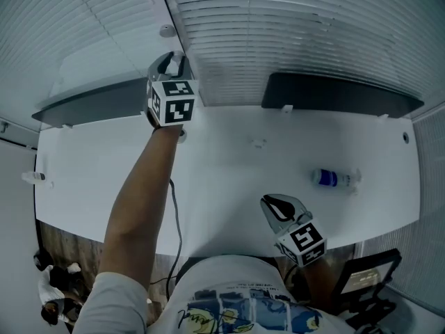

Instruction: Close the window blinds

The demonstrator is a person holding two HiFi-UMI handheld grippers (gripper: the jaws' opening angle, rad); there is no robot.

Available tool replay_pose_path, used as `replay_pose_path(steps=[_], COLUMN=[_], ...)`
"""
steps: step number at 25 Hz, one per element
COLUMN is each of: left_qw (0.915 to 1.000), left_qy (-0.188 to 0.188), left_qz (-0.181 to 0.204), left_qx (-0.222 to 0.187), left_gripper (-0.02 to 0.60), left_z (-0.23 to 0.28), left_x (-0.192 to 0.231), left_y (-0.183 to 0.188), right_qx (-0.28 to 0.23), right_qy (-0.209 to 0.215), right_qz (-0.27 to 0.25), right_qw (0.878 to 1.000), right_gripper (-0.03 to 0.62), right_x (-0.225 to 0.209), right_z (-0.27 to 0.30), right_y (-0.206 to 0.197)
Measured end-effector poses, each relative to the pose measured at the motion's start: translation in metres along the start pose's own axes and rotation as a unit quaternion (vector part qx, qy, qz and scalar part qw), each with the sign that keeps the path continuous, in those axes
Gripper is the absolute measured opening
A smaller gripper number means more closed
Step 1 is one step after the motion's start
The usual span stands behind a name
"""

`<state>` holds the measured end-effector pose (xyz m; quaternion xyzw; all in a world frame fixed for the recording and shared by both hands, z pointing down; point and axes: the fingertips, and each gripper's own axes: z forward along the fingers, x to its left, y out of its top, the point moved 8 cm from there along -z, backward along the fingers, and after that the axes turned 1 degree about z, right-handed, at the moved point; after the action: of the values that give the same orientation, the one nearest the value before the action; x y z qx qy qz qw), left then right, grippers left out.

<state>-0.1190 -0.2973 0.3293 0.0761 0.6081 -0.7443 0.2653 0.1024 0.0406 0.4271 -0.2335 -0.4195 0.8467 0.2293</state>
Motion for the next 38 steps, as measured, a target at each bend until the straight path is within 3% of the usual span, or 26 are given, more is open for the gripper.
replay_pose_path(steps=[3,6,9,11,13,15,19,24,26,28,29,31,34,36,38], left_qw=[0.996,0.9835,0.9528,0.931,0.9245,0.9318,0.9577,0.9919,0.9988,0.9968,0.9911,0.9697,0.9212,0.8914,0.8689], left_qy=[-0.002,-0.014,-0.039,-0.054,-0.062,-0.063,-0.052,-0.037,-0.035,-0.034,-0.031,-0.022,-0.013,-0.014,-0.019], left_qz=[-0.09,-0.18,-0.301,-0.361,-0.376,-0.357,-0.283,-0.122,-0.033,0.072,0.128,0.242,0.387,0.452,0.494], left_qx=[-0.002,-0.007,-0.013,-0.015,-0.015,-0.014,-0.011,-0.005,-0.009,-0.015,-0.019,-0.03,-0.036,-0.031,-0.022], left_gripper=[0.124,0.124,0.124,0.124,0.124,0.124,0.126,0.162,0.173,0.174,0.174,0.173,0.173,0.173,0.172], left_z=[-0.001,-0.002,-0.001,0.001,0.001,0.001,0.001,0.0,-0.003,-0.006,-0.008,-0.01,-0.01,-0.008,-0.004], left_x=[0.004,0.009,0.013,0.014,0.015,0.015,0.014,0.011,0.006,0.0,-0.003,-0.009,-0.015,-0.015,-0.015], left_y=[0.0,-0.003,-0.007,-0.011,-0.011,-0.011,-0.008,-0.004,-0.002,0.0,0.0,0.001,-0.001,-0.004,-0.008], right_qx=[-0.001,0.0,-0.001,-0.001,-0.001,-0.002,-0.001,-0.002,-0.003,-0.003,-0.002,-0.002,-0.002,-0.002,-0.002], right_qy=[0.0,-0.001,-0.001,-0.001,0.0,0.0,-0.001,-0.003,-0.002,-0.001,0.0,0.0,-0.001,-0.002,-0.001], right_qz=[0.001,0.001,0.001,0.001,0.001,0.0,-0.002,-0.002,-0.002,-0.002,-0.001,-0.001,-0.001,-0.001,0.0], right_qw=[1.0,1.0,1.0,1.0,1.0,1.0,1.0,1.0,1.0,1.0,1.0,1.0,1.0,1.0,1.0], right_gripper=[0.017,0.017,0.017,0.017,0.017,0.017,0.017,0.017,0.017,0.017,0.017,0.017,0.017,0.017,0.017], right_x=[0.0,-0.001,-0.001,-0.001,-0.001,-0.001,-0.001,-0.003,-0.002,-0.001,-0.001,-0.001,-0.001,-0.002,-0.002], right_z=[0.0,0.0,0.0,0.0,0.0,0.0,0.0,0.0,0.0,0.001,0.001,0.001,0.0,0.0,0.0], right_y=[0.0,0.0,0.0,0.0,0.0,0.0,0.001,0.0,0.001,0.001,0.001,0.001,0.001,0.002,0.001])
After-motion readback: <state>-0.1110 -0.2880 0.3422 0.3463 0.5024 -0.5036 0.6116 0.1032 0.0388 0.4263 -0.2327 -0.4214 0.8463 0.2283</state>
